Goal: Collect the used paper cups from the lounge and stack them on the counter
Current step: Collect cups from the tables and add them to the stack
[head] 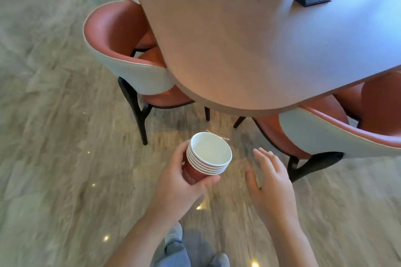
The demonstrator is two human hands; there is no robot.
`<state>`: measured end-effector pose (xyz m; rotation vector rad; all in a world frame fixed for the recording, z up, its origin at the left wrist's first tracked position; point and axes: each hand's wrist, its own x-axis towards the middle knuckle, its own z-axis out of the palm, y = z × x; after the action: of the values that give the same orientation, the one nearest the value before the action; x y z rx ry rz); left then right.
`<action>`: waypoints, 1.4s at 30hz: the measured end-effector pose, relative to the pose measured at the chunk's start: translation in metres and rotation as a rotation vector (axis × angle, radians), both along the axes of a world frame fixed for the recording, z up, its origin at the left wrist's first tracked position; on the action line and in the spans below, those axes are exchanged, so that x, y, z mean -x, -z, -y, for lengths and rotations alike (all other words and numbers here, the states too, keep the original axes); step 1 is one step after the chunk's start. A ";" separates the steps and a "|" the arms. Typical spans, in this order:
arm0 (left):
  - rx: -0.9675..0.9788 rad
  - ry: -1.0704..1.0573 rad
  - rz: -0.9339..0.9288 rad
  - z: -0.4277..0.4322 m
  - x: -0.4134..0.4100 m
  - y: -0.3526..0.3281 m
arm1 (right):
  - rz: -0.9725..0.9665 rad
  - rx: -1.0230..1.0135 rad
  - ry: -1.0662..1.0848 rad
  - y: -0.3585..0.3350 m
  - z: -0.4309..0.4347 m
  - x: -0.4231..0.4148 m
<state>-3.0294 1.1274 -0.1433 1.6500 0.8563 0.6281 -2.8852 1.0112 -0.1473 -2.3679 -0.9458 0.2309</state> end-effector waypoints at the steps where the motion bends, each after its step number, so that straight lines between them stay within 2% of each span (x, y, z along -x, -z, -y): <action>1: -0.009 0.030 0.003 -0.002 0.002 -0.007 | 0.004 -0.018 0.013 -0.010 -0.002 -0.001; 7: 0.083 0.002 0.039 -0.033 0.008 -0.029 | 0.078 -0.041 0.044 -0.063 -0.021 0.000; 13: 0.072 0.148 0.057 -0.066 0.002 -0.044 | 0.187 -0.016 0.064 -0.097 -0.033 -0.001; 24: 0.125 0.245 0.173 -0.112 -0.013 -0.061 | 0.235 0.045 0.101 -0.114 -0.060 0.007; 31: 0.119 0.070 0.207 -0.172 0.031 -0.058 | 0.255 0.069 0.032 -0.111 -0.124 0.024; 42: 0.174 -0.266 0.157 -0.242 0.108 -0.027 | 0.220 0.130 -0.296 -0.095 -0.264 0.062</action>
<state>-3.1377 1.3694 -0.1165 1.3228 0.9942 0.8312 -2.9468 1.2756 -0.0526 -2.3972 -1.4282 0.1507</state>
